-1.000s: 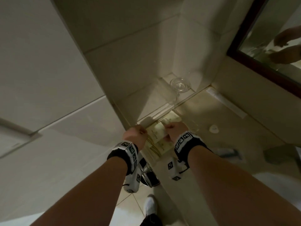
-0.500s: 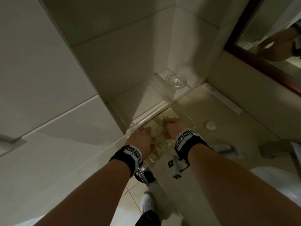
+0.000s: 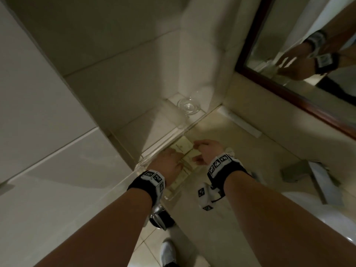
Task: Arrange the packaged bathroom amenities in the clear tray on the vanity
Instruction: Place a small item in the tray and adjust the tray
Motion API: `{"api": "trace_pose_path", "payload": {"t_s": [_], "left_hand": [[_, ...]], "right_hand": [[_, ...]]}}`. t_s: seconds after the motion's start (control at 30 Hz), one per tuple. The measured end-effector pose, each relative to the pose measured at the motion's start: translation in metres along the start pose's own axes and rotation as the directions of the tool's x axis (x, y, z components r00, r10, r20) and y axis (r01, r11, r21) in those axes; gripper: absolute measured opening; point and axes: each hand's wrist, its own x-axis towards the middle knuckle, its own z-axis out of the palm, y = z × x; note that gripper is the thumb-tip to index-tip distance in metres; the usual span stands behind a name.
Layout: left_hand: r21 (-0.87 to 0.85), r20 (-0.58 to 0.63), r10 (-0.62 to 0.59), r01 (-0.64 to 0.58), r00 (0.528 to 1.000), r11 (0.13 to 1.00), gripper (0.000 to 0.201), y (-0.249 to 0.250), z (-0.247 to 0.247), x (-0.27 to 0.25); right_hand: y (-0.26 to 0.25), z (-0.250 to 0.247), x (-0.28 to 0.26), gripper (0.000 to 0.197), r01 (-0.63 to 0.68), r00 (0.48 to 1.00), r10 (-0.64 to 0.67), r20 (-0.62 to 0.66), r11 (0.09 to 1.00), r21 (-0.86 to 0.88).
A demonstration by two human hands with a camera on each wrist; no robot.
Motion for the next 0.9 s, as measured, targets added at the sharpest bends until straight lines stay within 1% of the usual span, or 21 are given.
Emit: {"api": "trace_pose_path", "payload": {"t_s": [0.07,0.13,0.2,0.27,0.37,0.43,0.6,0.73,0.83,0.9], "left_hand": [[-0.132,-0.062,0.000,-0.008,0.998,0.991,0.047,0.025,-0.006,0.014],[-0.221,-0.109,-0.026,0.001,0.994,0.975,0.044,0.052,-0.011,0.029],[-0.319,-0.090,-0.048,0.017,0.995,0.948,0.042,0.079,-0.016,0.042],[-0.375,-0.052,-0.038,0.016,0.998,0.927,0.042,0.104,-0.020,0.054],[-0.397,-0.014,-0.018,0.011,1.000,0.918,0.043,0.134,-0.021,0.072],[-0.382,0.015,-0.011,0.016,1.000,0.924,0.044,0.152,-0.021,0.086],[-0.357,0.049,-0.001,0.018,0.999,0.934,0.045,0.178,-0.020,0.118],[-0.428,0.101,-0.027,0.068,0.995,0.901,0.054,0.184,-0.011,0.147],[-0.423,0.109,-0.047,0.089,0.993,0.902,0.052,0.186,-0.004,0.166],[-0.404,0.155,-0.058,0.117,0.986,0.907,0.051,0.187,0.003,0.178]], "right_hand": [[-0.008,-0.025,-0.006,0.025,0.003,0.999,-0.002,-0.051,1.000,0.026],[-0.015,-0.056,-0.011,0.024,0.021,0.996,-0.015,-0.083,0.998,0.064],[-0.020,-0.087,-0.016,0.023,0.037,0.994,-0.026,-0.108,0.995,0.095],[-0.025,-0.116,-0.022,0.023,0.033,0.987,-0.011,-0.163,0.991,0.131],[-0.033,-0.154,-0.031,0.020,0.029,0.976,0.012,-0.219,0.983,0.181],[-0.037,-0.175,-0.036,0.020,0.029,0.969,0.026,-0.246,0.976,0.218],[-0.041,-0.208,-0.033,0.019,0.047,0.943,0.041,-0.329,0.965,0.257],[-0.039,-0.222,-0.021,0.020,0.032,0.941,0.059,-0.334,0.965,0.261],[-0.037,-0.227,-0.010,0.020,0.002,0.945,0.088,-0.315,0.961,0.276],[-0.032,-0.226,-0.001,0.019,-0.030,0.948,0.116,-0.296,0.959,0.282]]}}
